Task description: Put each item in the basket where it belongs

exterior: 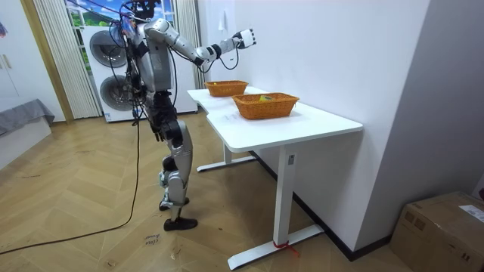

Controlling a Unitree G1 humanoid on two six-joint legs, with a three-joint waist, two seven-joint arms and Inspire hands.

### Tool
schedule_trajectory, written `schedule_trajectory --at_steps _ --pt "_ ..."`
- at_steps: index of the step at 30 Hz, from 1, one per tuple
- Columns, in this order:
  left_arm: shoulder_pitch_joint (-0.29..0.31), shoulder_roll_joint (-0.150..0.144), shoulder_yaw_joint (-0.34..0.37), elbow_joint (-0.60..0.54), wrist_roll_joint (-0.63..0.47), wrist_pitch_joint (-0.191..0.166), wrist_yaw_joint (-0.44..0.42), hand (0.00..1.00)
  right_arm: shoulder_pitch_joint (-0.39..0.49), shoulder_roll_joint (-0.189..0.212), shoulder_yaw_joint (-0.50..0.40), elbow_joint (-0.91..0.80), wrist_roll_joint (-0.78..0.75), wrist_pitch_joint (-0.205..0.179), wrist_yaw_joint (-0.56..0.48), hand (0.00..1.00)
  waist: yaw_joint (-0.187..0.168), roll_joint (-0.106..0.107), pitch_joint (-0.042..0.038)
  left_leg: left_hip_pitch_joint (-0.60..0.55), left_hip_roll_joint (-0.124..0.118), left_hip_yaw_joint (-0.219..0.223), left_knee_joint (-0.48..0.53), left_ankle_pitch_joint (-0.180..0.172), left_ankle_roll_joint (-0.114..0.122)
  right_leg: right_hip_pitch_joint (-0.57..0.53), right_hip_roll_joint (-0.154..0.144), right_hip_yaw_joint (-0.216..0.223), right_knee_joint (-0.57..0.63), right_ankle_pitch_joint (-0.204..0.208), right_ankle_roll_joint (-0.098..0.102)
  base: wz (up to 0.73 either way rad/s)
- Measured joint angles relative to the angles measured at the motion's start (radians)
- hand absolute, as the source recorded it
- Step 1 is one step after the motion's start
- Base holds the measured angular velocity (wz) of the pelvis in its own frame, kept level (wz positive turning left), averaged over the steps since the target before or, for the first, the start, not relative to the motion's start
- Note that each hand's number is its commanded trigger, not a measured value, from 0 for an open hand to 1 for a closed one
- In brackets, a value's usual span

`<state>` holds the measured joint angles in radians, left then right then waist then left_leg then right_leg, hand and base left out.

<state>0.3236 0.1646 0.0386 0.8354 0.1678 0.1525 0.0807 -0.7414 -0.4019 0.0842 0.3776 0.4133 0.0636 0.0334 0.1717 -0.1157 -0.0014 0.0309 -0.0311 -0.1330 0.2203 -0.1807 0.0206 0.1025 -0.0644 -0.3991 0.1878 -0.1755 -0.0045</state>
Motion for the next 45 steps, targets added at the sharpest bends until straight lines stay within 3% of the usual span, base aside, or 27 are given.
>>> schedule_trajectory --at_steps 6,14,17,22,24,30,34,39,45 --pt "-0.003 0.002 0.0 -0.001 0.001 0.0 0.021 0.0 0.01 -0.04 -0.046 -0.005 0.054 0.0 -0.029 0.0 -0.062 0.01 0.0003 0.018 0.002 0.027 -0.018 -0.001 0.001 0.007 0.009 0.032 0.0 0.001 -0.001 -0.13" --pt "-0.021 0.004 0.001 -0.002 -0.059 -0.006 0.026 0.0 0.031 -0.055 -0.118 -0.06 0.091 0.0 -0.098 0.0 -0.094 0.034 -0.0095 0.032 0.019 0.078 -0.024 -0.001 0.001 -0.011 0.019 0.082 0.002 0.01 -0.008 -0.18" --pt "-0.022 0.002 0.02 0.001 -0.078 -0.014 0.026 0.0 0.076 -0.056 -0.174 -0.099 0.153 0.0 -0.123 0.0 -0.113 0.036 -0.01 0.04 0.019 0.081 -0.03 -0.001 0.001 -0.008 0.021 0.09 0.001 0.01 -0.007 -0.11" --pt "-0.026 -0.002 0.023 0.01 -0.077 -0.031 0.035 0.0 0.131 -0.056 -0.239 -0.147 0.192 0.0 -0.173 0.0 -0.149 0.047 -0.0028 0.05 0.023 0.104 -0.042 -0.003 0.002 -0.007 0.022 0.1 0.002 0.01 -0.007 -0.1" --pt "-0.025 -0.002 0.022 0.01 -0.076 -0.032 0.046 0.0 0.162 -0.057 -0.264 -0.171 0.183 -0.001 -0.198 0.0 -0.166 0.047 -0.0026 0.051 0.026 0.12 -0.051 -0.004 0.002 -0.017 0.026 0.123 0.005 0.011 -0.008 -0.2" --pt "-0.029 -0.002 0.016 0.011 -0.077 -0.044 0.068 0.0 0.3 -0.057 -0.27 -0.243 0.212 -0.001 -0.246 0.0 -0.188 0.041 -0.003 0.054 0.035 0.159 -0.053 -0.008 -0.004 -0.041 0.038 0.16 0.015 0.014 -0.012 -0.23" --pt "-0.03 -0.008 0.018 0.01 -0.077 -0.05 0.068 0.0 0.346 -0.057 -0.278 -0.279 0.242 -0.001 -0.273 0.0 -0.198 0.043 -0.0016 0.061 0.037 0.186 -0.063 -0.009 -0.004 -0.053 0.044 0.193 0.017 0.014 -0.013 -0.24" --pt "-0.027 -0.013 0.024 0.018 -0.077 -0.075 0.068 0.0 0.442 -0.057 -0.365 -0.36 0.241 -0.02 -0.3 0.0 -0.212 0.04 -0.0013 0.067 0.041 0.196 -0.068 -0.016 -0.006 -0.053 0.05 0.205 0.015 0.014 -0.013 -0.06" --pt "-0.02 -0.013 0.028 0.029 -0.076 -0.078 0.067 0.0 0.532 -0.057 -0.427 -0.374 0.237 -0.023 -0.377 0.0 -0.232 0.045 -0.0005 0.06 0.05 0.216 -0.068 -0.022 -0.004 -0.071 0.053 0.223 0.017 0.014 -0.013 -0.13"
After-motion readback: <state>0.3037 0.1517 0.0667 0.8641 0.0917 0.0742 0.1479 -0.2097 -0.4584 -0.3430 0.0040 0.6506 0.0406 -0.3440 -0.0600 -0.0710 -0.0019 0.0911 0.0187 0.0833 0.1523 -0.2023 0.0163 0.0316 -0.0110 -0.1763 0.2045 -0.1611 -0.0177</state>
